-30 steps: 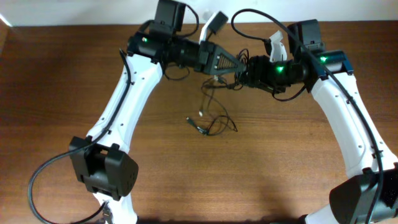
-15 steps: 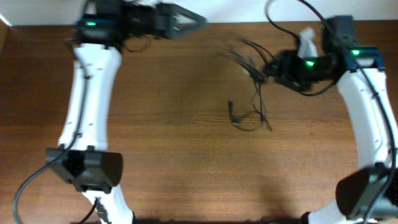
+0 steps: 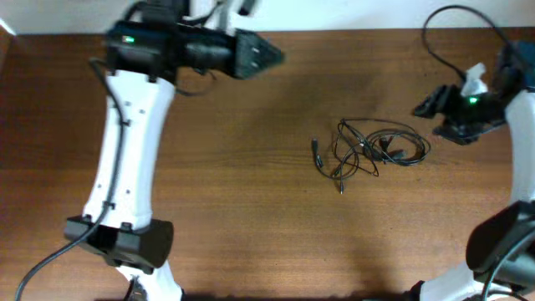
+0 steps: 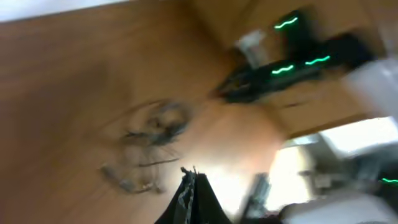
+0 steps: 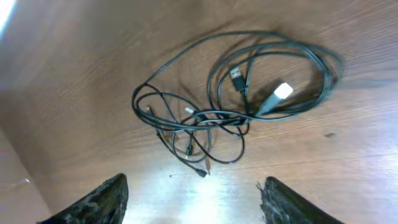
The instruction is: Untangle cables
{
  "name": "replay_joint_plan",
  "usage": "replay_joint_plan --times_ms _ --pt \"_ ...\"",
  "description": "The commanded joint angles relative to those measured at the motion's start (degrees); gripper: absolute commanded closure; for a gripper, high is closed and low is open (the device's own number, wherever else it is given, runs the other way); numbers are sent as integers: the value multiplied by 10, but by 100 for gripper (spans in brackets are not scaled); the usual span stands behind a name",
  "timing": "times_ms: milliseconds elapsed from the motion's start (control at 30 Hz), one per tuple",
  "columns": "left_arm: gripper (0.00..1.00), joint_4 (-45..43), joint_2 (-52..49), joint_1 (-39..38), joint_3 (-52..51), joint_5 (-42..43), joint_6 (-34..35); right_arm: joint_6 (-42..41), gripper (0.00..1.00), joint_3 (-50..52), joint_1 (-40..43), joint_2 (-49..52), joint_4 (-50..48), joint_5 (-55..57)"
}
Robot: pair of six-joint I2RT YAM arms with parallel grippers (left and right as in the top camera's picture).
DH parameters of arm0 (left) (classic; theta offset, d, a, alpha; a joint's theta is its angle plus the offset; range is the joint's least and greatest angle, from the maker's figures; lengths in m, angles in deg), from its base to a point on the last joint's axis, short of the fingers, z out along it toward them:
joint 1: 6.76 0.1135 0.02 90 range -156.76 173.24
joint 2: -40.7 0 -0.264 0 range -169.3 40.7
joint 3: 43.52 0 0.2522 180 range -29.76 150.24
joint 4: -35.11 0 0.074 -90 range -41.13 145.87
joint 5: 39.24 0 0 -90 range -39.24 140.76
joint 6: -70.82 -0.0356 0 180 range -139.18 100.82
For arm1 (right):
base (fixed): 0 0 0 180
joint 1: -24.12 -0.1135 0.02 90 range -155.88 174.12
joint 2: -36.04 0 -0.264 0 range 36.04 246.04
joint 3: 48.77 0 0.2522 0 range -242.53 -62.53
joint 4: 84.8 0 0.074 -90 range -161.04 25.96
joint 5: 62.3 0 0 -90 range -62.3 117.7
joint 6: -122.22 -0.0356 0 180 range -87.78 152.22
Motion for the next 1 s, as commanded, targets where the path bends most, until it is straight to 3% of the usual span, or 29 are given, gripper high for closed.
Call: replay_joint_plan --times_ms 0,67,100,167,300,400,500,833,967 --pt "90 -4 -30 -107 2 -241 -44 11 27 -36 47 -48 22 -8" --pt "76 -14 -76 -153 2 -253 -30 24 26 -36 60 -48 39 -8" --pt "62 -27 -108 -172 2 -253 -3 38 25 -36 60 -48 49 -4" --pt "48 -52 -159 -197 2 -253 47 40 25 -36 60 -48 60 9" --pt "46 -127 -258 -228 2 -253 177 42 24 -35 60 -48 67 10" --pt "30 -175 -303 -235 2 -253 256 46 24 -35 60 -48 68 25" --pt "18 -187 -329 -235 2 -253 272 50 24 -35 60 -47 72 30" --pt "22 -166 -348 -244 2 -254 242 50 24 -35 59 -44 73 29" --pt "23 -165 -348 -257 2 -342 234 56 24 -35 59 -44 74 30"
